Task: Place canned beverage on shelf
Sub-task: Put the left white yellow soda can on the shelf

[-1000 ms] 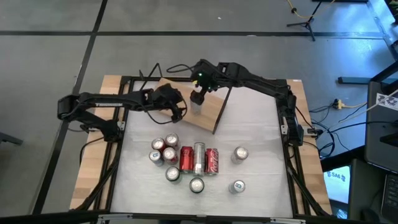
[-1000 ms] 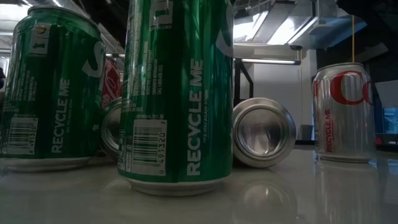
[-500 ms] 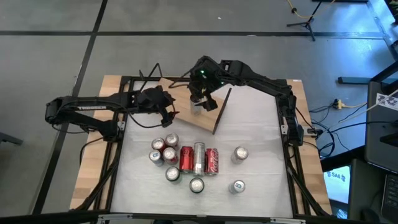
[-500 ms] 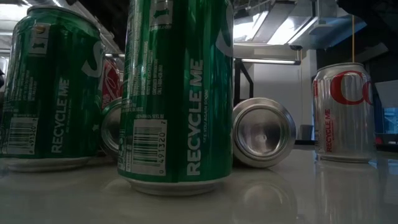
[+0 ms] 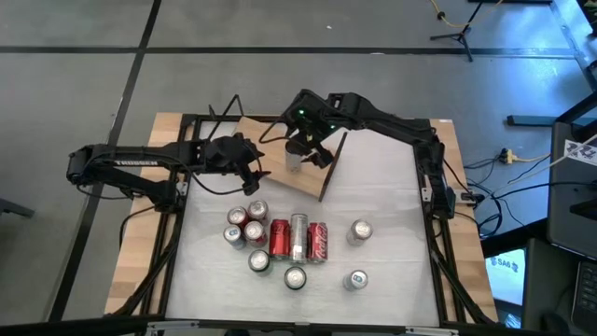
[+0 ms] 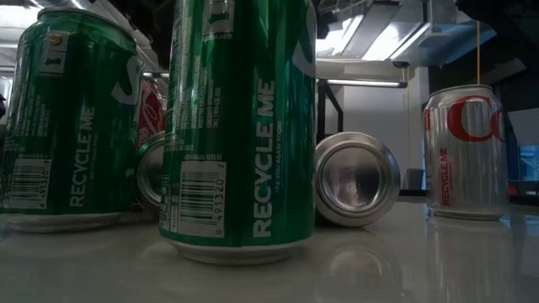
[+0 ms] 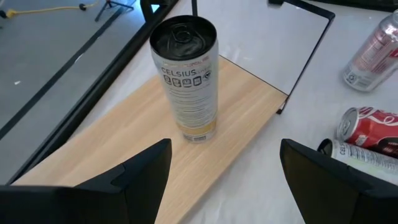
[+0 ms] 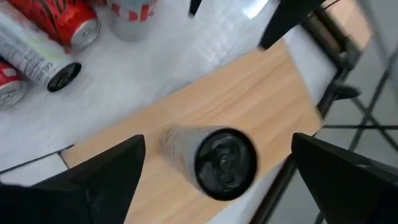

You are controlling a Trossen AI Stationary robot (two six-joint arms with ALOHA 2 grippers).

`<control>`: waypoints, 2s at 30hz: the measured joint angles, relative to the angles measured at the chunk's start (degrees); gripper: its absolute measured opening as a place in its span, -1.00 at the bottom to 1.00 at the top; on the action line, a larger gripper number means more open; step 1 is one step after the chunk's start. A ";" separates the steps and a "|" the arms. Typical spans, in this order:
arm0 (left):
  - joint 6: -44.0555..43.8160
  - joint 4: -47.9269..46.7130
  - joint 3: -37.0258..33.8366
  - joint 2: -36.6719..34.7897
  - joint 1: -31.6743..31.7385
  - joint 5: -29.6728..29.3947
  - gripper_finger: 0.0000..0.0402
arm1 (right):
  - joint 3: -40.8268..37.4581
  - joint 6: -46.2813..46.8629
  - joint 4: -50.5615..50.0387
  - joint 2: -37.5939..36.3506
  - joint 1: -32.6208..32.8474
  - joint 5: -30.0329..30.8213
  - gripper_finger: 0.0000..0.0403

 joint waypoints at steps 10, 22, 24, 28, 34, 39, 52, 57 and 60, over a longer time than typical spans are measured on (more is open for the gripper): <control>0.07 0.00 0.00 0.02 0.00 0.00 0.43 | -5.70 -0.20 6.11 0.02 -1.64 0.00 0.98; 0.04 0.00 0.00 0.04 0.00 -0.02 0.43 | -11.30 -1.38 8.99 0.02 -2.29 -1.92 0.98; 0.05 0.09 0.00 0.04 0.00 -0.02 0.43 | -11.97 -1.36 9.27 -0.01 -2.27 -1.97 0.98; 0.20 1.35 0.00 0.04 -0.02 -0.02 0.43 | -13.68 -1.33 10.78 0.00 -2.27 -1.95 0.98; 0.20 1.33 0.00 0.04 -0.02 -0.01 0.43 | -13.97 -1.29 11.37 0.00 -2.23 -1.95 0.98; 0.20 1.33 0.00 0.04 0.00 -0.02 0.43 | -13.97 -1.23 11.43 0.00 -2.23 -1.95 0.98; 0.20 1.33 0.00 0.04 -0.02 -0.02 0.43 | -13.97 -0.75 11.44 0.00 -2.23 -1.91 0.97; 0.20 1.31 0.00 0.04 -0.02 -0.02 0.43 | -13.97 1.90 11.41 0.00 -2.19 0.41 0.80; 0.20 1.31 0.00 0.04 -0.01 -0.02 0.43 | -13.97 1.98 11.32 0.00 -2.19 0.66 0.66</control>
